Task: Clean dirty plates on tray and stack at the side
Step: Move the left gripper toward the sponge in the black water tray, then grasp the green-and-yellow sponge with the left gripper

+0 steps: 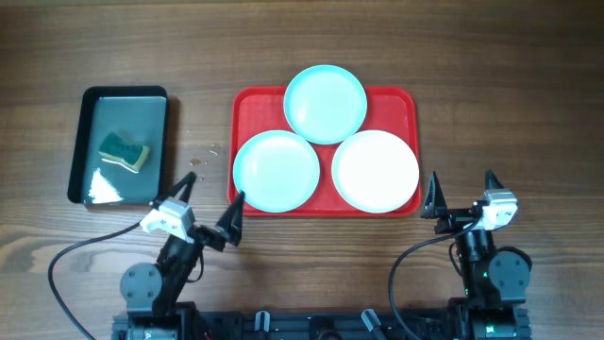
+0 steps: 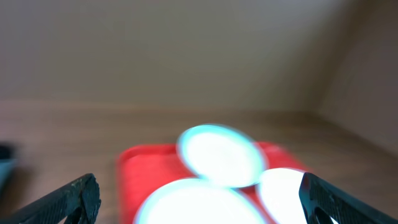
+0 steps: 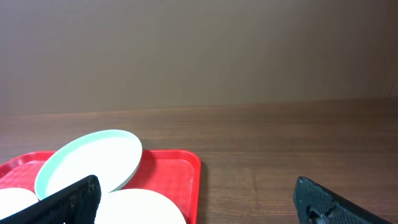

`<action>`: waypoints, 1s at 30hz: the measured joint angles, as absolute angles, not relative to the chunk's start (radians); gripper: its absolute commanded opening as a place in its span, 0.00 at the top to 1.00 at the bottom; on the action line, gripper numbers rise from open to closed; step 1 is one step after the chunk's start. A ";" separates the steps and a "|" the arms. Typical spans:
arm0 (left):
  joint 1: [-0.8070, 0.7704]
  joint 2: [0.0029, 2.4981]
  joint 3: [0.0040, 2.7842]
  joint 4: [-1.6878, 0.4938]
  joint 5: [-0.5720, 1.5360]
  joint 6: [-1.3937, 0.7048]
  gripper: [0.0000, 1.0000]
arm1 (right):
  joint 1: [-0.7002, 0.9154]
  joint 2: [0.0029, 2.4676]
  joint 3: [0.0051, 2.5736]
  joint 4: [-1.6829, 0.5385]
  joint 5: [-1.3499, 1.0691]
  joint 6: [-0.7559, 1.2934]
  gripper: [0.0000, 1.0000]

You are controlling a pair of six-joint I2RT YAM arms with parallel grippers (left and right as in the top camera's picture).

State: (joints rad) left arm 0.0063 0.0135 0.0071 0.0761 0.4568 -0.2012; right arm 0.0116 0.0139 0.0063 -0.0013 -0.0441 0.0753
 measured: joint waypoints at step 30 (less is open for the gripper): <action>0.008 1.081 0.918 -0.371 0.212 -0.139 0.00 | 0.012 0.016 0.006 -0.002 -0.044 0.075 0.01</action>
State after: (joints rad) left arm 0.0082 1.0813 0.9180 -0.3706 0.2123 -0.1387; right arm 0.0116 0.0158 0.0063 -0.0017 -0.0441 0.0753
